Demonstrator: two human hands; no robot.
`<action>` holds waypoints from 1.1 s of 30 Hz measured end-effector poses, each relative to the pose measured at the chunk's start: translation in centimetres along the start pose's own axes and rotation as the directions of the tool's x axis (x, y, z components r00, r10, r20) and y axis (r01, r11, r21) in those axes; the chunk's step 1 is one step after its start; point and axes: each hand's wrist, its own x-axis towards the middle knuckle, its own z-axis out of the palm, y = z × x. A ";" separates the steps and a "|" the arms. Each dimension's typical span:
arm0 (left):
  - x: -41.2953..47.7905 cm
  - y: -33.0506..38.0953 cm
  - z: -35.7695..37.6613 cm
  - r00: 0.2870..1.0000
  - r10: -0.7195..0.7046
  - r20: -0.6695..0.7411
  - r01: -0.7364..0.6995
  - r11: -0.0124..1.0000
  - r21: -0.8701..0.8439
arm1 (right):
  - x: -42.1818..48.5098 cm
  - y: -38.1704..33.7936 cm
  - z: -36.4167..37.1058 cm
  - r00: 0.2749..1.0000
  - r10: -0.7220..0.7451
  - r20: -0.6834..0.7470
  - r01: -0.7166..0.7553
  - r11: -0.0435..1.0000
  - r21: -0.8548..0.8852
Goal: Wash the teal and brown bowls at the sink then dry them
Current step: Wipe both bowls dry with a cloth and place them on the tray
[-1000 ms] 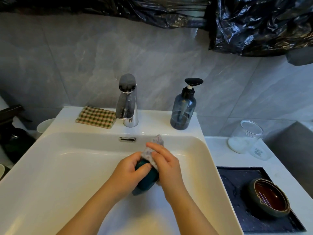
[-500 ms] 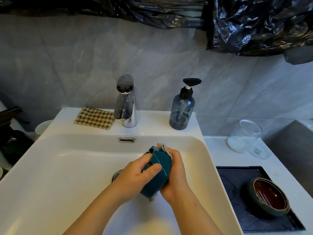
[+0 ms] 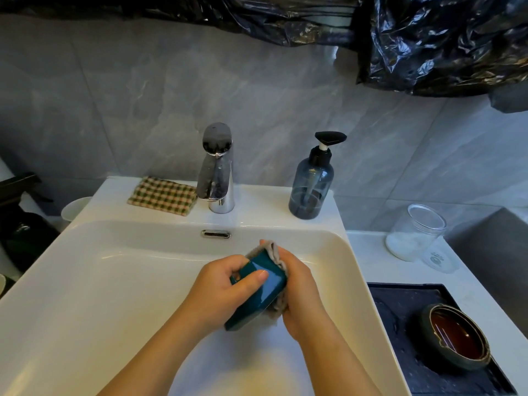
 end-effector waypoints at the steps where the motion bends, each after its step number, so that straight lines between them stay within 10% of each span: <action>1: 0.0 0.0 0.2 1.000 -0.005 -0.007 0.005 1.000 0.018 | 0.0 0.3 0.2 0.997 -0.062 -0.040 0.060 0.997 -0.046; 4: 0.1 -0.3 -0.1 1.000 0.013 0.009 -0.013 1.000 0.008 | -0.3 0.9 0.8 0.928 -0.372 -0.009 0.365 0.916 -0.165; 10: 0.1 0.4 -1.0 0.992 -0.125 -0.031 0.114 0.963 -0.243 | 0.0 -0.3 0.0 0.997 0.074 0.031 -0.077 0.989 0.124; 17: 0.1 0.5 -0.7 0.993 -0.099 -0.068 0.087 0.984 -0.154 | -0.1 0.2 1.0 0.957 -0.286 -0.039 0.285 0.958 -0.045; 22: 0.0 0.5 -1.0 0.985 -0.169 -0.035 0.150 0.940 -0.307 | -0.2 -0.6 0.8 0.992 0.123 -0.026 -0.121 0.990 0.071; 29: 0.1 0.4 -0.3 0.979 -0.178 -0.094 0.154 0.962 -0.226 | -0.1 0.7 1.2 0.943 -0.316 -0.103 0.319 0.948 0.018; 33: 0.1 0.4 -0.8 0.980 -0.190 -0.054 0.164 0.935 -0.313 | 0.5 0.1 0.7 0.996 0.018 -0.090 -0.011 0.996 0.083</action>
